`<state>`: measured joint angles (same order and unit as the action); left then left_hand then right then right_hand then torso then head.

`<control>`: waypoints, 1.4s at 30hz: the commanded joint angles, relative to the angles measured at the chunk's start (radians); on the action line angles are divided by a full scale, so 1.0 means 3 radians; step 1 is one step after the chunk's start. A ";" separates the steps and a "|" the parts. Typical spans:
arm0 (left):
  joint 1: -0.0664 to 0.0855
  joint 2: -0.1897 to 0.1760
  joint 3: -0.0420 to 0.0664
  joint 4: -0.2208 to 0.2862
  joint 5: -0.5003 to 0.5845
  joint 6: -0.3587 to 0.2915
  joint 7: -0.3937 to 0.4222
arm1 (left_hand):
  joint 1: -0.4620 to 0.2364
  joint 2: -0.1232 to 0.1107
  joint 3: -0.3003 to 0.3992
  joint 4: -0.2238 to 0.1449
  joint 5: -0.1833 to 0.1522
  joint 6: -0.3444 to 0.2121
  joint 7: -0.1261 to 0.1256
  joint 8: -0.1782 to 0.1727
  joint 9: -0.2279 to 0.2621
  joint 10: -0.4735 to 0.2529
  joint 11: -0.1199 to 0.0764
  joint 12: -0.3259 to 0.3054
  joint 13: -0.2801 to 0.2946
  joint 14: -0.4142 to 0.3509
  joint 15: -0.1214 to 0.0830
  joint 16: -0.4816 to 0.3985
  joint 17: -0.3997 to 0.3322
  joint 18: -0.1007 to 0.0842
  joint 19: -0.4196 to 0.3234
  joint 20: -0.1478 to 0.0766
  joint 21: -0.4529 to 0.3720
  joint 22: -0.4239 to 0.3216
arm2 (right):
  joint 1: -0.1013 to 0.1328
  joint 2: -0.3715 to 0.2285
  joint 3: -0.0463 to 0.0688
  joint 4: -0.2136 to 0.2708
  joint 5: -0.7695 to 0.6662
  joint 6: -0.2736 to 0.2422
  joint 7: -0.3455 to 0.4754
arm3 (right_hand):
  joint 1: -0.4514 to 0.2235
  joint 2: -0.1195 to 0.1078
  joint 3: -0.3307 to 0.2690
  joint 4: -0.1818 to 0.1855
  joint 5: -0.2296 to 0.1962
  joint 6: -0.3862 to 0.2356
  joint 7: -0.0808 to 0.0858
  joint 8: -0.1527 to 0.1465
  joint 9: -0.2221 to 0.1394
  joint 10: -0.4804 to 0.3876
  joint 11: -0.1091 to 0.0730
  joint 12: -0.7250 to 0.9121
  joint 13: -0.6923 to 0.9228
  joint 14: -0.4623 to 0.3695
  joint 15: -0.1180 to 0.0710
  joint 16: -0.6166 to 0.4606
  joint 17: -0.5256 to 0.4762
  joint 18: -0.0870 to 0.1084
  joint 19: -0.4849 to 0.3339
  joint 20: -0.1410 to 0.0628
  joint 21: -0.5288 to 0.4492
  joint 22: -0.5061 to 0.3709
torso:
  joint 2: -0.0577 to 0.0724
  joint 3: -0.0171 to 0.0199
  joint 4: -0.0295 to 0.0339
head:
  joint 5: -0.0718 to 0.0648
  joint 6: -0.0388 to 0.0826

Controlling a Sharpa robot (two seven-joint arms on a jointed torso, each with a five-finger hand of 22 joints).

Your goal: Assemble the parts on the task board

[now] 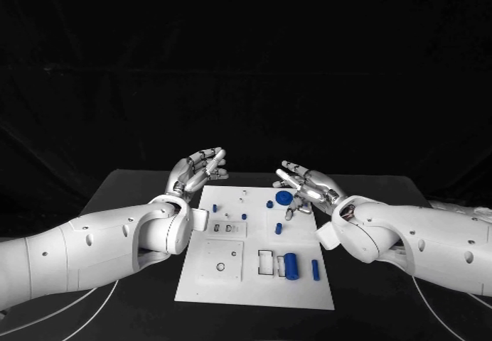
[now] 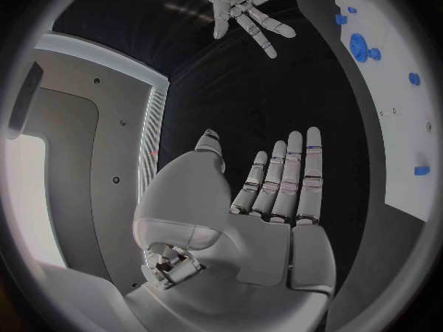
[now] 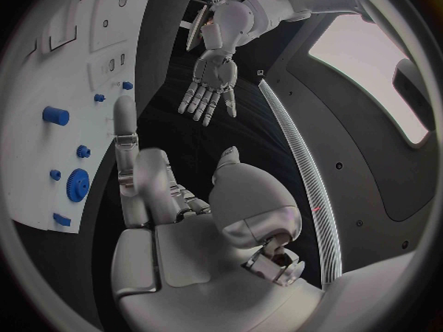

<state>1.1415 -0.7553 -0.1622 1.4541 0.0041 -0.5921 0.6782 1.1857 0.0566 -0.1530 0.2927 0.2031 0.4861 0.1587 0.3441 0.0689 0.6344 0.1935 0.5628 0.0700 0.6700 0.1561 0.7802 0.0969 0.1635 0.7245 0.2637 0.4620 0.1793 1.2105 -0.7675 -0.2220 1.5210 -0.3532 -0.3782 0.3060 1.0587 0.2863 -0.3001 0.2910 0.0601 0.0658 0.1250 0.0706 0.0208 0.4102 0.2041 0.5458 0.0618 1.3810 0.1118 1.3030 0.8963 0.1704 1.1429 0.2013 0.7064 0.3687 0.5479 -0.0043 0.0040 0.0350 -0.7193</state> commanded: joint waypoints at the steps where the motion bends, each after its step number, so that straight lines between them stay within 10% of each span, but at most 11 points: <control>1: 0.0001 0.0001 -0.0022 -0.0026 -0.0147 0.0097 -0.0015 | 0.0036 0.0111 -0.0184 -0.0003 0.0011 0.0005 0.0092 0.0041 0.0005 0.0628 -0.0181 0.0258 0.0167 0.0455 -0.0189 0.0471 0.0519 0.0051 0.0256 -0.0156 0.0520 0.0266 | 0.0003 0.0034 0.0002 -0.0056 -0.0157 0.0124 -0.0020 | 0.0040 -0.0001 -0.0007 0.0007 0.0016 0.0083 0.0429 0.0046 0.0015 0.0251 -0.0021 -0.0007 -0.0003 0.0467 -0.0001 0.0787 0.1673 -0.0106 0.0392 0.0011 0.1077 0.1146 | 0.0018 -0.0002 0.0007 | 0.0014 -0.0030; 6: 0.0002 0.0015 -0.0058 -0.0074 -0.0208 0.0141 -0.0195 | 0.0112 0.0151 -0.0331 0.0002 0.0034 0.0002 0.0088 0.0059 0.0003 0.0678 -0.0254 0.0896 0.0778 0.0235 -0.0224 0.1347 0.1572 0.0023 -0.0107 -0.0200 0.1343 0.0869 | 0.0005 0.0083 0.0004 -0.0150 -0.0170 0.0152 -0.0054 | 0.0108 -0.0019 -0.0025 -0.0002 0.0068 0.0186 0.0378 0.0089 0.0030 0.0616 -0.0059 0.0007 0.0022 0.0633 -0.0014 0.0893 0.2248 -0.0363 0.0968 0.0030 0.2357 0.2941 | 0.0047 -0.0010 0.0011 | 0.0018 -0.0057; 11: 0.0005 0.0048 -0.0072 -0.0144 -0.0288 0.0184 -0.0377 | 0.0115 0.0141 -0.0360 -0.0016 0.0036 -0.0033 0.0088 0.0056 0.0000 0.0635 -0.0253 0.1615 0.1549 0.1496 -0.0223 0.2260 0.3624 -0.0009 -0.0476 -0.0212 0.2016 0.1431 | 0.0014 0.0118 0.0007 -0.0250 -0.0106 0.0291 -0.0166 | 0.0141 -0.0026 -0.0043 -0.0005 0.0140 0.0204 0.0289 0.0081 0.0032 0.0924 -0.0140 0.0157 0.0110 0.0633 -0.0063 0.0893 0.2248 -0.0518 0.1305 -0.0009 0.2788 0.3773 | 0.0076 -0.0014 0.0014 | 0.0024 -0.0064; 15: 0.0007 0.0078 -0.0079 -0.0228 -0.0482 0.0190 -0.0465 | 0.0127 0.0105 -0.0336 -0.0009 0.0040 -0.0016 0.0117 0.0096 0.0002 0.2041 -0.0210 0.2947 0.3862 0.2741 -0.0183 0.2604 0.4743 -0.0085 -0.0271 -0.0204 0.2644 0.2172 | 0.0026 0.0163 0.0009 -0.0344 -0.0077 0.0388 -0.0181 | 0.0154 -0.0049 -0.0075 -0.0004 0.0199 0.0283 0.0256 0.0120 0.0048 0.0964 -0.0152 0.0233 0.0191 0.0633 -0.0076 0.0893 0.2248 -0.0568 0.1426 -0.0016 0.2881 0.4007 | 0.0108 -0.0010 0.0015 | 0.0033 -0.0069; 18: 0.0008 0.0100 -0.0082 -0.0287 -0.0615 0.0175 -0.0496 | 0.0129 0.0090 -0.0313 -0.0008 0.0036 0.0039 0.0163 0.0137 0.0007 0.3109 -0.0149 0.3357 0.4991 0.3003 -0.0140 0.2635 0.4913 -0.0230 0.0732 -0.0177 0.3146 0.3101 | 0.0037 0.0209 0.0013 -0.0428 -0.0001 0.0475 -0.0171 | 0.0177 -0.0053 -0.0088 -0.0005 0.0195 0.0298 0.0203 0.0120 0.0051 0.0814 -0.0108 0.0217 0.0240 0.0633 -0.0030 0.0893 0.2248 -0.0568 0.1426 0.0024 0.2881 0.4007 | 0.0130 -0.0008 0.0014 | 0.0033 -0.0068; 23: 0.0008 0.0127 -0.0086 -0.0360 -0.0899 0.0143 -0.0549 | 0.0157 0.0082 -0.0300 -0.0004 0.0037 0.0182 0.0239 0.0169 0.0010 0.3121 -0.0071 0.3360 0.5003 0.3003 -0.0075 0.2635 0.4913 -0.0475 0.2360 -0.0135 0.3623 0.4336 | 0.0060 0.0270 0.0020 -0.0540 0.0081 0.0549 -0.0129 | 0.0312 -0.0047 -0.0068 -0.0016 0.0139 0.0347 0.0197 0.0142 0.0064 0.0783 -0.0116 0.0432 0.0450 0.0633 -0.0014 0.0893 0.2248 -0.0568 0.1426 0.0056 0.2881 0.4007 | 0.0153 -0.0007 0.0023 | 0.0017 -0.0059; 26: 0.0008 0.0136 -0.0087 -0.0391 -0.1089 0.0141 -0.0592 | 0.0154 0.0086 -0.0307 -0.0003 0.0036 0.0248 0.0243 0.0154 0.0007 0.3121 -0.0066 0.3360 0.5003 0.3003 -0.0070 0.2635 0.4913 -0.0543 0.2807 -0.0114 0.3694 0.4630 | 0.0076 0.0295 0.0022 -0.0579 0.0107 0.0575 -0.0097 | 0.0444 -0.0068 -0.0068 -0.0013 0.0125 0.0398 0.0213 0.0166 0.0075 0.0792 -0.0172 0.0859 0.0832 0.0633 -0.0047 0.0893 0.2248 -0.0568 0.1426 0.0021 0.2881 0.4007 | 0.0164 -0.0007 0.0030 | 0.0015 -0.0058; 30: 0.0008 0.0149 -0.0088 -0.0419 -0.1212 0.0151 -0.0622 | 0.0147 0.0088 -0.0313 -0.0002 0.0035 0.0271 0.0239 0.0145 0.0006 0.3121 -0.0070 0.3360 0.5003 0.3003 -0.0074 0.2635 0.4913 -0.0545 0.2821 -0.0108 0.3696 0.4638 | 0.0095 0.0315 0.0023 -0.0606 0.0174 0.0719 -0.0082 | 0.0570 -0.0039 -0.0043 -0.0012 0.0077 0.0312 0.0220 0.0122 0.0062 0.0242 -0.0105 0.1004 0.1148 0.0573 -0.0011 0.0890 0.2150 -0.0502 0.1140 0.0043 0.2766 0.3742 | 0.0173 -0.0005 0.0036 | 0.0008 -0.0054; 33: 0.0008 0.0158 -0.0088 -0.0439 -0.1254 0.0155 -0.0628 | 0.0147 0.0088 -0.0313 -0.0002 0.0035 0.0270 0.0239 0.0145 0.0006 0.3121 -0.0070 0.3360 0.5003 0.3003 -0.0074 0.2635 0.4913 -0.0545 0.2821 -0.0108 0.3696 0.4638 | 0.0106 0.0334 0.0023 -0.0637 0.0218 0.0837 -0.0101 | 0.0614 -0.0006 -0.0016 -0.0023 -0.0031 0.0194 0.0154 0.0099 0.0053 -0.0395 -0.0077 0.0921 0.1237 -0.0767 -0.0010 0.0610 0.0396 -0.0298 0.0034 0.0021 0.2298 0.2895 | 0.0177 -0.0007 0.0037 | 0.0002 -0.0050; 38: 0.0009 0.0176 -0.0089 -0.0475 -0.1361 0.0155 -0.0627 | 0.0147 0.0090 -0.0312 -0.0002 0.0035 0.0270 0.0239 0.0143 0.0005 0.3121 -0.0070 0.3360 0.5003 0.3003 -0.0074 0.2635 0.4913 -0.0545 0.2821 -0.0108 0.3696 0.4638 | 0.0119 0.0358 0.0024 -0.0675 0.0247 0.0821 -0.0103 | 0.0701 -0.0004 0.0054 -0.0017 -0.0024 0.0257 0.0187 0.0244 0.0095 -0.0155 -0.0087 0.1639 0.1739 0.0633 0.0006 0.0893 0.2248 -0.0568 0.1425 0.0058 0.2881 0.4006 | 0.0170 -0.0008 0.0039 | -0.0006 -0.0063; 42: 0.0009 0.0179 -0.0088 -0.0482 -0.1453 0.0153 -0.0624 | 0.0146 0.0095 -0.0311 -0.0002 0.0036 0.0272 0.0239 0.0142 0.0005 0.3121 -0.0070 0.3360 0.5003 0.3003 -0.0074 0.2635 0.4913 -0.0545 0.2821 -0.0107 0.3696 0.4638 | 0.0126 0.0371 0.0024 -0.0680 0.0200 0.0688 -0.0121 | 0.0714 -0.0052 0.0027 -0.0026 0.0172 0.0475 0.0235 0.0455 0.0163 0.0205 -0.0174 0.2158 0.2118 0.0633 -0.0039 0.0893 0.2248 -0.0568 0.1426 0.0047 0.2881 0.4007 | 0.0173 -0.0006 0.0034 | -0.0005 -0.0059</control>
<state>1.1430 -0.7043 -0.1894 1.3094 -0.3736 -0.5610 0.4929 1.2276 0.0828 -0.2479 0.2924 0.2114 0.5595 0.1677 0.3892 0.0710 1.4634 0.1680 1.5683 1.3080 1.4650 0.1302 1.5683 1.3079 0.0072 1.4606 0.2306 1.5684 1.3081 1.2478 -0.6585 -0.2153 1.3176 -0.2947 -0.1722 0.2651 1.2758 0.2795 -0.2866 0.2853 0.1025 0.2005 0.1346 0.2004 0.0677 0.4579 0.1551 1.1776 0.6865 1.4659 0.1053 1.5674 1.3082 0.0063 1.4631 0.2180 1.5674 1.3082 0.5992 -0.0065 0.0148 0.0337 -0.7377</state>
